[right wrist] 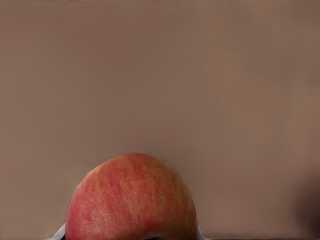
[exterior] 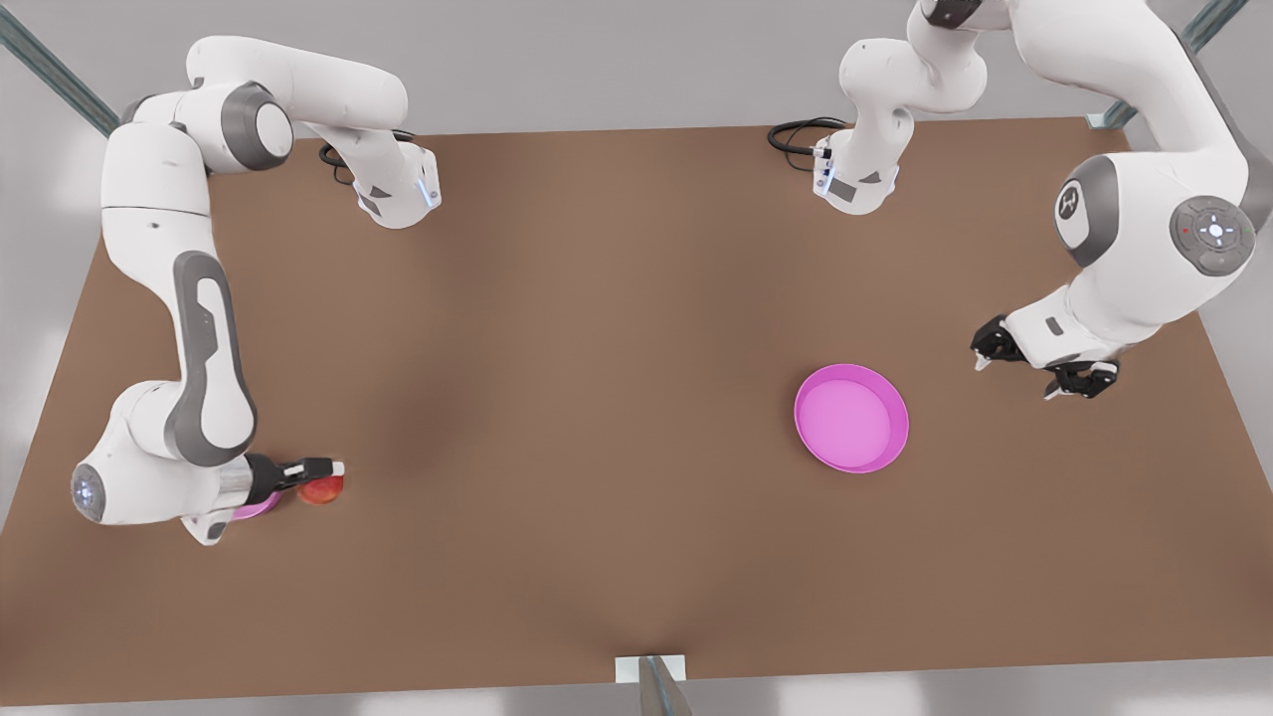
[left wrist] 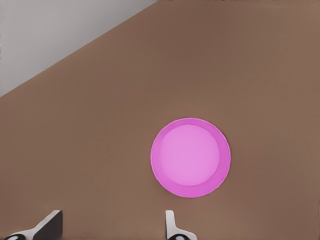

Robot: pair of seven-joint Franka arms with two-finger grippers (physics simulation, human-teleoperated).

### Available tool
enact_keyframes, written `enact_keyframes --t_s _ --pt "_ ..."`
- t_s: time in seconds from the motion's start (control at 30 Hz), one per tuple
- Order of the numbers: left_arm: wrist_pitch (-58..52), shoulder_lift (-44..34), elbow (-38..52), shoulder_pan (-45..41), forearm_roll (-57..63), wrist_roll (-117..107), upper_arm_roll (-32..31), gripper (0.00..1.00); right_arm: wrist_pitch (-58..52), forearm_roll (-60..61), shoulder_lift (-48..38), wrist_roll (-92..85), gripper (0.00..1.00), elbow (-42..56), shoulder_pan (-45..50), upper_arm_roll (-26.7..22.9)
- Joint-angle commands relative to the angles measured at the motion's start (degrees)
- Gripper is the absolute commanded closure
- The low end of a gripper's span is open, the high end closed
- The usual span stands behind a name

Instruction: Use the left arm to pick up the apple from the plate, transfer it to the gripper of the right arm, and then use the right arm to place it into the bowl

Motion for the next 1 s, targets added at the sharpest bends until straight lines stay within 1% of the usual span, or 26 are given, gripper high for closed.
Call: enact_keyframes --t_s 0.0,0.13,0.2,0.5,0.6,0.87,0.97 --pt "2.2 0.6 0.2 0.0 -0.9 -27.6 0.1 0.0 5.1 -8.8 0.3 -0.4 0.22 0.5 -0.3 -0.1" --pt "2.2 0.5 0.3 0.0 -1.1 -27.6 0.1 0.0 11.3 -15.9 1.1 -3.5 0.22 0.6 -0.4 -1.0" --pt "2.0 0.5 0.2 -0.2 -1.2 -27.7 -0.1 0.0 12.6 -16.3 1.2 -7.0 0.22 0.6 -0.4 -3.2" --pt "2.1 1.4 0.1 -0.3 -2.5 -27.7 -0.1 0.0 12.1 -17.4 1.1 -8.8 0.22 -0.9 -2.9 -3.6" --pt "2.0 1.5 0.0 -0.3 -2.5 -27.7 -0.1 0.0 6.7 -17.2 0.3 -6.9 0.22 -2.0 -3.0 -3.4" --pt "2.0 3.0 0.0 -0.1 -2.6 -27.8 -0.2 0.0 6.9 -17.4 0.5 -7.8 0.22 -2.8 -4.5 -3.4" --pt "2.0 3.0 0.1 -0.2 -2.6 -27.8 -0.2 0.0 8.8 -18.4 1.2 -8.0 0.22 -2.8 -4.9 -3.4"
